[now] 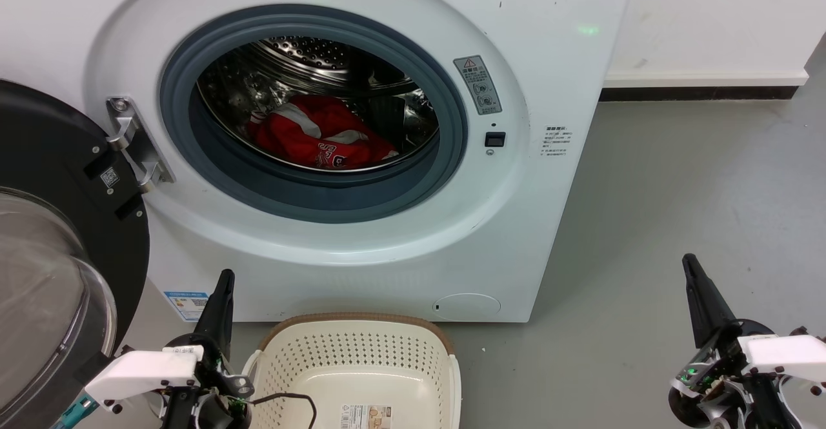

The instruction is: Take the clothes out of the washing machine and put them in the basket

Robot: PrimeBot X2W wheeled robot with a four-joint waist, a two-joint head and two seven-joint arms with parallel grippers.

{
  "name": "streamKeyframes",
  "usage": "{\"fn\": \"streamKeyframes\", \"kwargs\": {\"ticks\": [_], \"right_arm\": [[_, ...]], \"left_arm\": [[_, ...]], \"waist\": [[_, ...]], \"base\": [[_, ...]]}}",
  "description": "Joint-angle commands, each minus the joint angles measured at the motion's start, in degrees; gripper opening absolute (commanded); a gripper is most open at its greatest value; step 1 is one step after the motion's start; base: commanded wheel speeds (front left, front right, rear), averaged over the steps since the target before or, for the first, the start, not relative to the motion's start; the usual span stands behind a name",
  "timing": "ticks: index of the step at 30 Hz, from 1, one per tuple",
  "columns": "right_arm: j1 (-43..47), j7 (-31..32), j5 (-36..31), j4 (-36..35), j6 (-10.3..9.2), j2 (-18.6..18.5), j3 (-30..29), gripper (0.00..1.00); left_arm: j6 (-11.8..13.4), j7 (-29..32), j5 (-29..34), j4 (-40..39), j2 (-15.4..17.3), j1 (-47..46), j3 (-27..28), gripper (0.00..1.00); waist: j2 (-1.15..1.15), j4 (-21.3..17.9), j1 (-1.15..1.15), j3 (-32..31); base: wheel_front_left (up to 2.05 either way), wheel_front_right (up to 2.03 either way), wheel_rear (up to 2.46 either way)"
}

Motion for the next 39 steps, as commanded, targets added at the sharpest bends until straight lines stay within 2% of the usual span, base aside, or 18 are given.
{"fn": "streamKeyframes", "kwargs": {"ticks": [1,19,20,31,39], "right_arm": [[-0.8,0.0,-0.2,0.1,-0.01,0.2,0.0,0.00],[-0.8,0.0,-0.2,0.1,-0.01,0.2,0.0,0.00],[0.0,0.0,0.0,0.0,0.00,0.0,0.0,1.00],[1.2,-2.8,-2.1,-1.1,-0.01,0.0,1.4,1.00],[1.7,-4.9,-8.2,-2.2,-0.01,-0.1,1.9,1.00]], "left_arm": [[-0.1,0.0,0.1,-0.1,-0.1,-0.3,0.0,0.00],[-0.1,0.0,0.1,-0.1,-0.1,-0.3,0.0,0.00],[0.0,0.0,0.0,0.0,0.0,0.0,0.0,1.00],[0.0,-2.8,1.9,-1.0,0.0,0.0,-2.4,1.00],[0.0,-4.9,8.6,-3.2,0.0,-0.4,-3.0,1.00]], "waist": [[0.00,0.0,0.00,0.0],[0.00,0.0,0.00,0.0],[0.00,0.0,0.00,0.0],[0.00,0.0,0.00,0.1],[0.00,-0.1,0.00,0.2]], "base": [[0.00,0.00,0.00],[0.00,0.00,0.00],[0.00,0.00,0.00],[0.00,0.00,0.00],[0.00,0.00,0.00]]}}
